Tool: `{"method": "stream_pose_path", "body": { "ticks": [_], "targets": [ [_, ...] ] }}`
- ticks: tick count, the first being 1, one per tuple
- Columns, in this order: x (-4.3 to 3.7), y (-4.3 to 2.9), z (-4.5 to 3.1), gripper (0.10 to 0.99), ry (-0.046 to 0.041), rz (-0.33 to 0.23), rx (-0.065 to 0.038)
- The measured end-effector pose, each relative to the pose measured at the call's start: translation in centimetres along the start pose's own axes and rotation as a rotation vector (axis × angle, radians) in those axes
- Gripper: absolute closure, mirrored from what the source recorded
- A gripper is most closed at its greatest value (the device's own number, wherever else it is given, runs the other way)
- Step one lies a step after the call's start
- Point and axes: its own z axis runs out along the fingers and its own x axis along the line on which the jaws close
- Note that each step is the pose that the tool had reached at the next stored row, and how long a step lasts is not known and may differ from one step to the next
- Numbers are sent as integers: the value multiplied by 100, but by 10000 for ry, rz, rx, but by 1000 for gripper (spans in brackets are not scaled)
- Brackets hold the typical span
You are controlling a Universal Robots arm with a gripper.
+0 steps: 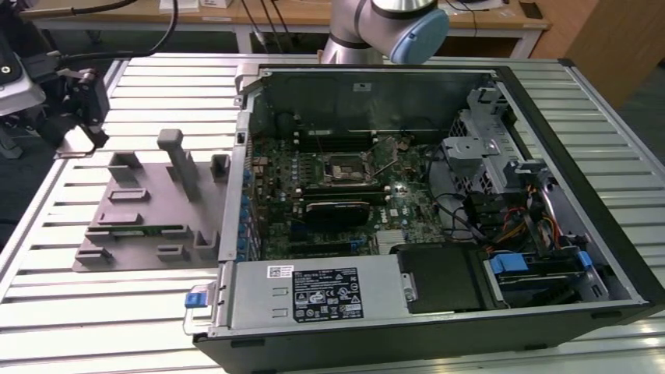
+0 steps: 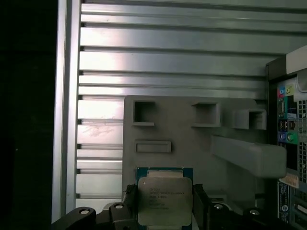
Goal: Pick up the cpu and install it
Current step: 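Pick up the cpu and move it towards the insertion slot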
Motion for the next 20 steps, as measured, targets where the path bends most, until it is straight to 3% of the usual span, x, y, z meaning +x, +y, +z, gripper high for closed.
{"method": "stream_pose_path", "body": {
  "ticks": [20],
  "targets": [
    [-15,12,-338,541,-73,-2,0]
  ]
}}
